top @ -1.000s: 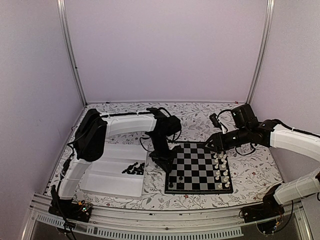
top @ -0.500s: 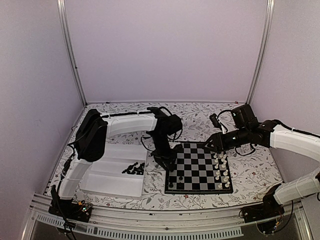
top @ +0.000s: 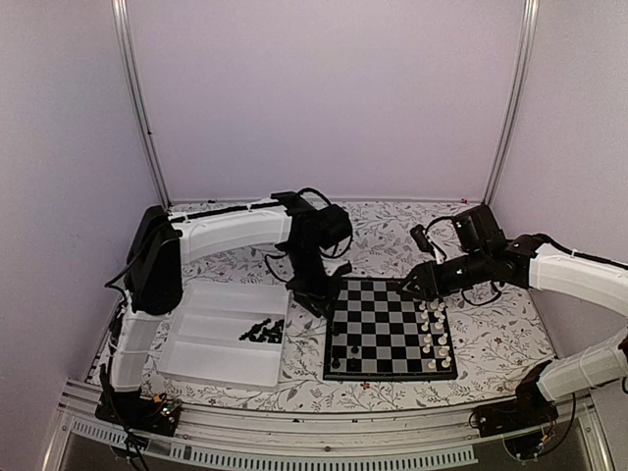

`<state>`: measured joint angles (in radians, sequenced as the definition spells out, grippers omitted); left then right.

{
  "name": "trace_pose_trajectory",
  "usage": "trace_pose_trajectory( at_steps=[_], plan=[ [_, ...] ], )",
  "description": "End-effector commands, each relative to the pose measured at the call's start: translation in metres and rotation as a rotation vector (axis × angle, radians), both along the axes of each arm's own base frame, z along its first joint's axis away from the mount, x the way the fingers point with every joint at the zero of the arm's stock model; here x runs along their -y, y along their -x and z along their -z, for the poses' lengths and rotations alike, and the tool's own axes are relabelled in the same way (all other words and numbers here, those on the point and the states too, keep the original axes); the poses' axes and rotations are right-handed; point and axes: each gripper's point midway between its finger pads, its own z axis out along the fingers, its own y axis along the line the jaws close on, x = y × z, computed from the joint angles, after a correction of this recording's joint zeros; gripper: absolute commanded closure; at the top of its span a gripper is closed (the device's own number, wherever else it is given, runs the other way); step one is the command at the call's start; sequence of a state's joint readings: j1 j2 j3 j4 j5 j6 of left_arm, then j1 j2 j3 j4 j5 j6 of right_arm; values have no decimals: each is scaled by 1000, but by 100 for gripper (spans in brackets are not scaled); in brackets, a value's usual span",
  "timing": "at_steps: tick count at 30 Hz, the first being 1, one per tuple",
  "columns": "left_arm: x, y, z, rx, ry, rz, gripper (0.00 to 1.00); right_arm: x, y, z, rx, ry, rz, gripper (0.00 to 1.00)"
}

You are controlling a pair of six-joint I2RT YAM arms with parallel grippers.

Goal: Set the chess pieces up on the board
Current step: Adjust the chess piece on the chessboard.

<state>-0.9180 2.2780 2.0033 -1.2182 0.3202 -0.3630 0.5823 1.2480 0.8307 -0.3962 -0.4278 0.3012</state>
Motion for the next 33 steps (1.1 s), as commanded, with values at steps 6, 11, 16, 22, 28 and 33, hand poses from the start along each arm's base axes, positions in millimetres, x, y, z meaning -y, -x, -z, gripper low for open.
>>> trace_pose_trajectory(
  at_steps=[6, 11, 16, 22, 28, 33],
  plan=[
    [4, -39, -80, 405, 215, 18, 68, -30, -3, -5, 70, 92, -94, 60],
    [-26, -64, -130, 666, 231, -94, 64, -69, 4, 8, 116, 218, -219, 64],
    [-87, -87, -191, 980, 231, -328, 24, -108, 11, 32, 124, 347, -325, 65],
    [-130, -87, -202, 1072, 267, -440, 8, -135, 16, 58, 81, 410, -384, 64],
    [-139, -81, -193, 1044, 250, -438, 11, -140, 17, 89, 11, 482, -397, 62],
    [-138, -81, -193, 1030, 265, -440, 11, -141, 16, 102, -21, 508, -386, 62]
  ],
)
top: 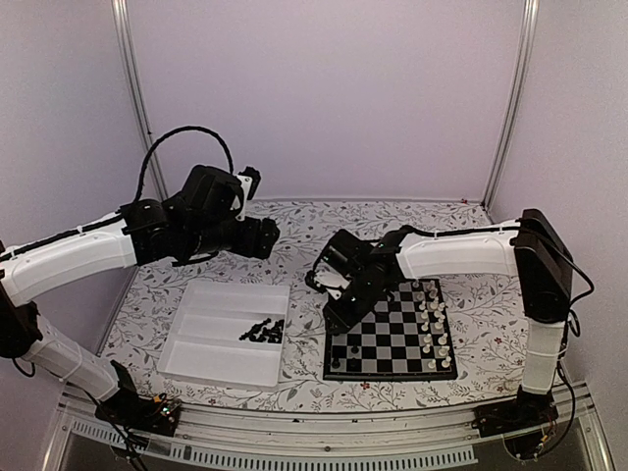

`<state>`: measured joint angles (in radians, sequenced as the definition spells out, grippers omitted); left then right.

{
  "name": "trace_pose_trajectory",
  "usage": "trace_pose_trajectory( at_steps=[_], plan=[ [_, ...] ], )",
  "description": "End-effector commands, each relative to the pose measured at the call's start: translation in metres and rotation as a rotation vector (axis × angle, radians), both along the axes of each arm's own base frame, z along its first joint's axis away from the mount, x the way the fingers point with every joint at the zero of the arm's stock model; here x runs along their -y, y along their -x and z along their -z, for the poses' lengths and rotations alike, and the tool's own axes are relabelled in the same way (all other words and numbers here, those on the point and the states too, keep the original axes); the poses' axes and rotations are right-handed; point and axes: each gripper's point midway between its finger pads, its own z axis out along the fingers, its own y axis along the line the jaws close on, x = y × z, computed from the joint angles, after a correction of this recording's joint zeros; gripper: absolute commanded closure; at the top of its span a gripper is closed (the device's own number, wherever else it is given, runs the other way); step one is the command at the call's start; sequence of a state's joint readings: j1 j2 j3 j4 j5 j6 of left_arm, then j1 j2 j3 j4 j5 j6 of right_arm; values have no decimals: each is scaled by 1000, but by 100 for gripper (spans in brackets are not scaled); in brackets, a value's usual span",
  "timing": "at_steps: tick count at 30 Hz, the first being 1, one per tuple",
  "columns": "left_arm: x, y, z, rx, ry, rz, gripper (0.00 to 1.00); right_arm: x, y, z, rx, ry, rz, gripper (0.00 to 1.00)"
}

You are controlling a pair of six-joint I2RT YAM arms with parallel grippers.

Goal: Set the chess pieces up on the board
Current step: Adjust the chess piece on the chessboard.

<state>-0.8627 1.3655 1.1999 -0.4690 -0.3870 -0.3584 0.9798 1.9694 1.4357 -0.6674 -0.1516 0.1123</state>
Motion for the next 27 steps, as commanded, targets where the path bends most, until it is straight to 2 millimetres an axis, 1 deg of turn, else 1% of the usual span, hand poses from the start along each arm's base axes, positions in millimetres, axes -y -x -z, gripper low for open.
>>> trace_pose_trajectory(
  at_steps=[1, 3, 5, 10, 14, 18, 21, 23, 27],
  plan=[
    [-4, -6, -10, 19, 43, -22, 11, 1, -2, 9, -10, 43, 15, 62],
    [-3, -6, -11, 17, 47, -17, 11, 1, -2, 13, -15, 52, 17, 63],
    [-2, -5, -10, 14, 50, -12, 12, 0, -2, 18, -21, 60, 14, 67],
    [0, -5, -9, 3, 58, -5, 12, -2, -3, 21, -22, 60, 7, 85],
    [2, -5, -9, -2, 63, 3, 13, 3, -6, 20, -2, 85, 21, 93],
    [6, -5, -7, -13, 67, 16, 14, 14, -7, 14, 19, 108, 30, 97],
    [7, -5, -4, -22, 68, 21, 14, 25, -4, 14, 22, 129, 36, 98],
    [9, -5, -3, -25, 70, 26, 14, 32, -3, 10, 23, 128, 42, 98],
    [14, -4, -1, -36, 81, 44, 14, 41, 4, 8, 12, 128, 48, 98]
  ],
)
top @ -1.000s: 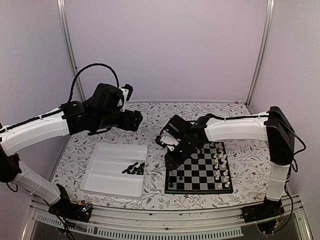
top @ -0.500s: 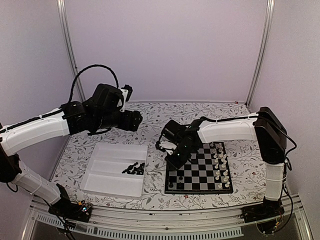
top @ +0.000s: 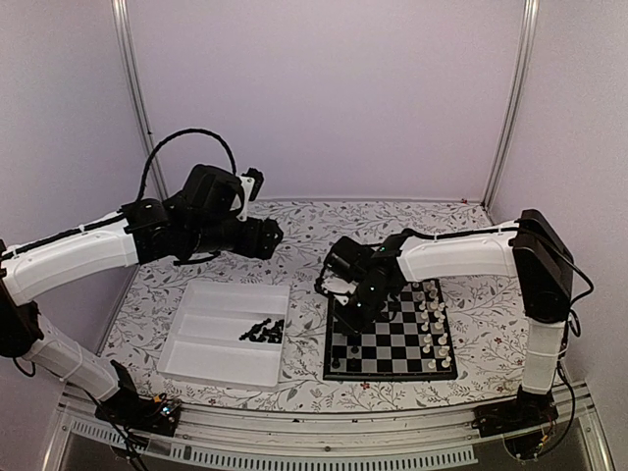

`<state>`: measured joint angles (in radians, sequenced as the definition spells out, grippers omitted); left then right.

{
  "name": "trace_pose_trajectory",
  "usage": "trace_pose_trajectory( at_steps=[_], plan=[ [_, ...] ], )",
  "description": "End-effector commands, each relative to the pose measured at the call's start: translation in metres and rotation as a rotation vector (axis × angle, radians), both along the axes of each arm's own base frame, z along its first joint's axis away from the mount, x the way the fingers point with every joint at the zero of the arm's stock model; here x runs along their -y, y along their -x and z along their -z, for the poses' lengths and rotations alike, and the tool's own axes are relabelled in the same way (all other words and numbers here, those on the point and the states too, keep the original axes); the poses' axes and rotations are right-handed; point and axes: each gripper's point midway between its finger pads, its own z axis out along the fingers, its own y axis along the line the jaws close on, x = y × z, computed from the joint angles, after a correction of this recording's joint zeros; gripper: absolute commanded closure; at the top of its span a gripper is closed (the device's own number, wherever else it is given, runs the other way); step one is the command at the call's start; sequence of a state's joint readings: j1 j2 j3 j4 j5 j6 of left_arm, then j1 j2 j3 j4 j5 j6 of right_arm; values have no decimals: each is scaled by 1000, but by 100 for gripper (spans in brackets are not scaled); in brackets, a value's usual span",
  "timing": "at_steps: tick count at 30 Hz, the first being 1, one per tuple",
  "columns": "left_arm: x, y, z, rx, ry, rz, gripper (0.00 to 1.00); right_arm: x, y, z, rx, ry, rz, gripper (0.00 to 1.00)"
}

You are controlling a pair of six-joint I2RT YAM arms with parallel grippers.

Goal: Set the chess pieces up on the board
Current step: Adjust the chess piece on the chessboard.

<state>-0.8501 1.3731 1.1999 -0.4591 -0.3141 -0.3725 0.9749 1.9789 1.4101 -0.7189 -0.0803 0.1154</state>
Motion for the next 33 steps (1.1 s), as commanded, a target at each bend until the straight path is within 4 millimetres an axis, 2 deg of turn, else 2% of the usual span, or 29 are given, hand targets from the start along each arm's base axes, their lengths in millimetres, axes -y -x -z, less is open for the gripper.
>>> trace_pose_trajectory(
  at_steps=[1, 10, 25, 27, 30, 33],
  plan=[
    [7, -6, -4, -2, 41, 9, 14, 18, 7, -9, -2, 21, 18, 98],
    [11, -5, 0, -20, 60, 17, 15, 22, 16, -7, -34, 15, 18, 98],
    [7, 0, 10, -52, 67, 6, 17, 26, 22, -7, -56, 23, 7, 96],
    [6, 1, 13, -58, 65, 3, 17, 26, 22, -7, -57, 25, 9, 93],
    [1, 4, 21, -82, 47, -11, 17, 25, 20, -11, -45, 18, 17, 82],
    [-12, 13, 40, -151, -13, -34, 21, 18, 16, -27, -31, -13, 13, 75]
  ],
)
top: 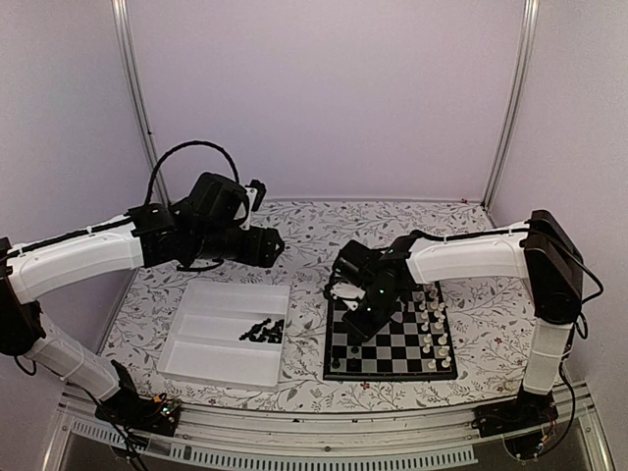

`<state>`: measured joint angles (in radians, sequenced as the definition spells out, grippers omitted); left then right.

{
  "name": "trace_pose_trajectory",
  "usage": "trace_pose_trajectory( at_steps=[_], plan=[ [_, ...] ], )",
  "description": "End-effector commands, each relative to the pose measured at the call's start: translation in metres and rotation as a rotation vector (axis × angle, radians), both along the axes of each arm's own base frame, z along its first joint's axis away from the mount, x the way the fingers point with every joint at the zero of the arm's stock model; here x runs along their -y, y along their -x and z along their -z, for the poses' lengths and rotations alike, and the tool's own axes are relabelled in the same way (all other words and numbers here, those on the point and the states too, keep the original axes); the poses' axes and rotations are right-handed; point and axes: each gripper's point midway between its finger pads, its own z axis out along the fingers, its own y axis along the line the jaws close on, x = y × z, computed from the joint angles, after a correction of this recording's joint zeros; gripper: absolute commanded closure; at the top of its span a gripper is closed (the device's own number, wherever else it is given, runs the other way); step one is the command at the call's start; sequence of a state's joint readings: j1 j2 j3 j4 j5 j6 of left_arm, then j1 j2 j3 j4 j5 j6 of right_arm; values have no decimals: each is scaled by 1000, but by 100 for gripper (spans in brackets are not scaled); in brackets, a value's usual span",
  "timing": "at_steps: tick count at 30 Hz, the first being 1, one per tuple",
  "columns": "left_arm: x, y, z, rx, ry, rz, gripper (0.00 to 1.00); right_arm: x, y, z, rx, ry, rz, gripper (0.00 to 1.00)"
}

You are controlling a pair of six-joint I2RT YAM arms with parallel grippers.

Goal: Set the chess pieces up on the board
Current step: Adjust the chess piece on the chessboard, then pick up the chess piece from the storage box.

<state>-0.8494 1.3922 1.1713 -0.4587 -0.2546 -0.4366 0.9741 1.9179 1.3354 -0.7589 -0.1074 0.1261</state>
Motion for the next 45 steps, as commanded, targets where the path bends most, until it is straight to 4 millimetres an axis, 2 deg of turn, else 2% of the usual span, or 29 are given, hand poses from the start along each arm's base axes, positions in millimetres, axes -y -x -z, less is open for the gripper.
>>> trace_pose_trajectory(
  at_steps=[1, 6, 9, 12, 16, 23, 28, 33, 39, 45],
  plan=[
    [-24, 11, 27, -99, -73, -41, 23, -6, -6, -35, 36, -57, 11, 73],
    [-53, 52, 83, -282, -179, -13, 36, -22, -16, -78, 93, -145, 0, 65],
    [-69, 72, 112, -370, -209, 5, 44, -27, -18, -94, 110, -181, 2, 64],
    [-72, 80, 129, -415, -201, 41, 50, -30, -19, -107, 127, -216, 11, 64],
    [-72, 77, 152, -474, -237, 77, 55, -31, -19, -113, 132, -236, 9, 63],
    [-65, 54, 164, -470, -269, 114, 59, -29, -19, -107, 130, -224, 4, 63],
    [-51, 57, 175, -518, -264, 214, 60, -25, -17, -104, 127, -220, 14, 63],
    [-45, 62, 182, -546, -264, 270, 61, -21, -14, -101, 125, -216, 29, 63],
    [-48, 61, 192, -555, -305, 278, 63, -18, -12, -99, 117, -220, 43, 63],
    [-51, 60, 204, -572, -335, 282, 71, -17, -12, -99, 121, -220, 43, 63]
  ],
)
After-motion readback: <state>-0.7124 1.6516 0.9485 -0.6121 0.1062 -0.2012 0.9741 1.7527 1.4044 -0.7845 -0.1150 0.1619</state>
